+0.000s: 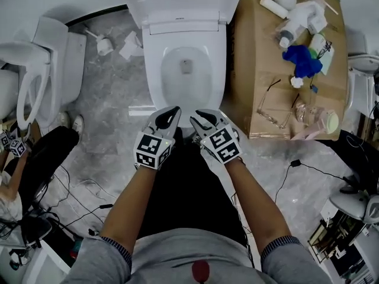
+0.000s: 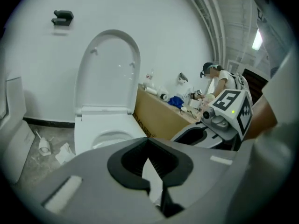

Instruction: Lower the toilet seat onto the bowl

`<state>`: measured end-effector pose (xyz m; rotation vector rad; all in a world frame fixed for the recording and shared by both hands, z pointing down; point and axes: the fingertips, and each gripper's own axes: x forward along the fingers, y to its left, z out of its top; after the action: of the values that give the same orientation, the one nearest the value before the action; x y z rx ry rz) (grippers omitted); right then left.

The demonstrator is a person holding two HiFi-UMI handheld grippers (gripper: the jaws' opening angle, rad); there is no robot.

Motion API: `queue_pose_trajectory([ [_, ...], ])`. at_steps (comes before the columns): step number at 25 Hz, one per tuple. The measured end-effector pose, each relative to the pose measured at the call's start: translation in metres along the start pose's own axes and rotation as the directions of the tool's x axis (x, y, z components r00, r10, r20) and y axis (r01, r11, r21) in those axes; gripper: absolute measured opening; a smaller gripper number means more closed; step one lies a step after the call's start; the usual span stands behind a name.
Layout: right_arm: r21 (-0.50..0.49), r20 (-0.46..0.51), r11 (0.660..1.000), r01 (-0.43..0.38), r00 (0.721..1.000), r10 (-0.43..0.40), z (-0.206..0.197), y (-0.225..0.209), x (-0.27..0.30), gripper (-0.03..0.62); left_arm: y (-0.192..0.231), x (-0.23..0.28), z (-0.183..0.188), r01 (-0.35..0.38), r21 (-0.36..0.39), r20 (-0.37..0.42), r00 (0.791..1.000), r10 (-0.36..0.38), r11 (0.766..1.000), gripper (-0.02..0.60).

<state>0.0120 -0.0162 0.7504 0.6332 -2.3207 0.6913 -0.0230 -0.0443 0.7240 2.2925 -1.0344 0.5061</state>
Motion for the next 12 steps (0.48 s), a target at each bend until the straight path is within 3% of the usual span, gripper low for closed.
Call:
queue_pose_trajectory([
  [5,0.028,0.228,0.997,0.077,0.970,-0.081,0.086,-0.001,-0.078,0.026,-0.032,-0.040,0.084,0.032,0.092,0.109,0.993,-0.042,0.995,0.006],
  [10,0.003,0.351,0.996,0.088,0.933,-0.083,0.145,0.021,-0.150,0.015,-0.071,-0.086,0.153,0.050,0.159,0.208,0.975,-0.083,0.986,0.006],
  [12,-0.024,0.391,0.995,0.098,0.917,-0.081,0.172,0.028,-0.178,0.015,-0.085,-0.101,0.181,0.050,0.225,0.233,0.967,-0.103,0.973,0.006],
])
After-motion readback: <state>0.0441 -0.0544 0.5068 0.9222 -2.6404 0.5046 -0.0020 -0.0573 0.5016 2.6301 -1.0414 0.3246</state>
